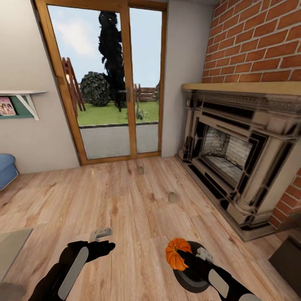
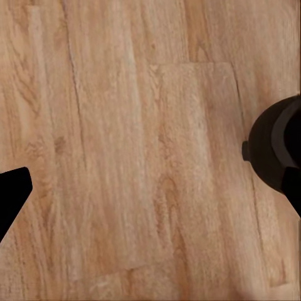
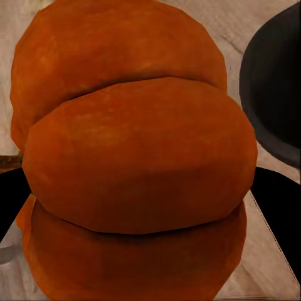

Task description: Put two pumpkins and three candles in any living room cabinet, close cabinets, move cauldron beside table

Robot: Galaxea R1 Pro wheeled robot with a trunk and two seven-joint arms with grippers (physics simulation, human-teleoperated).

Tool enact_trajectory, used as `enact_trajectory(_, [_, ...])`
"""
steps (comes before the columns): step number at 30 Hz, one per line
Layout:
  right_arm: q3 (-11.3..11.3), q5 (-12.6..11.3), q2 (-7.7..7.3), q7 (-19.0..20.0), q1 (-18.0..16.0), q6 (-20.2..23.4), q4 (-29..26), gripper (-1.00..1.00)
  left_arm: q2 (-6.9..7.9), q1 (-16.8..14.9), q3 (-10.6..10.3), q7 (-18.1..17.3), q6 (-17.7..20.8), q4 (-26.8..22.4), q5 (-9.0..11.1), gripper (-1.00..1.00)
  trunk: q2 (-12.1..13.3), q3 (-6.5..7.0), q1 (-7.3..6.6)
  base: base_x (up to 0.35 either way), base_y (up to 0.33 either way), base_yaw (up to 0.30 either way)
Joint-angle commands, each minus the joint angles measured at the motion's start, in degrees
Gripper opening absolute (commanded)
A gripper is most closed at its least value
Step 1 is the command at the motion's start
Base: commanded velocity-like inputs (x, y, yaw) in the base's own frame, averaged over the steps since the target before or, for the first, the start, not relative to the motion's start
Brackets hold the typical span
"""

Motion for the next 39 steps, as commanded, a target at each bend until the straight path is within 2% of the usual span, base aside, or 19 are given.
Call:
enact_trajectory(1, [0.11, -0.58, -0.02, 0.04, -0.06, 0.23, 0.11, -1.0, 0.08, -0.02, -0.12, 0.57, 0.13, -0.09, 0.61, 1.0, -0.03, -0.08, 0.0, 0.0, 0.0, -0.265])
enact_trajectory(8, [0.11, -0.58, 0.19, -0.05, -0.06, 0.16, 0.62, -1.0, 0.17, -0.02, -0.03, 0.57, 0.13, -0.11, 0.55, 1.0, -0.03, -0.24, 0.0, 0.0, 0.0, -0.265])
enact_trajectory(14, [0.13, -0.47, 0.36, -0.03, -0.06, -0.02, 3.19, -1.0, 0.13, -0.02, -0.1, 0.57, 0.13, -0.11, 0.57, 1.0, -0.03, -0.37, 0.0, 0.0, 0.0, -0.265])
enact_trajectory(39, [0.2, -0.58, 0.42, -0.11, -0.06, -0.2, 3.65, -1.0, 0.12, -0.02, -0.01, 0.72, 0.16, -0.2, 0.53, 1.0, -0.03, -0.97, 0.0, 0.0, 0.0, -0.265])
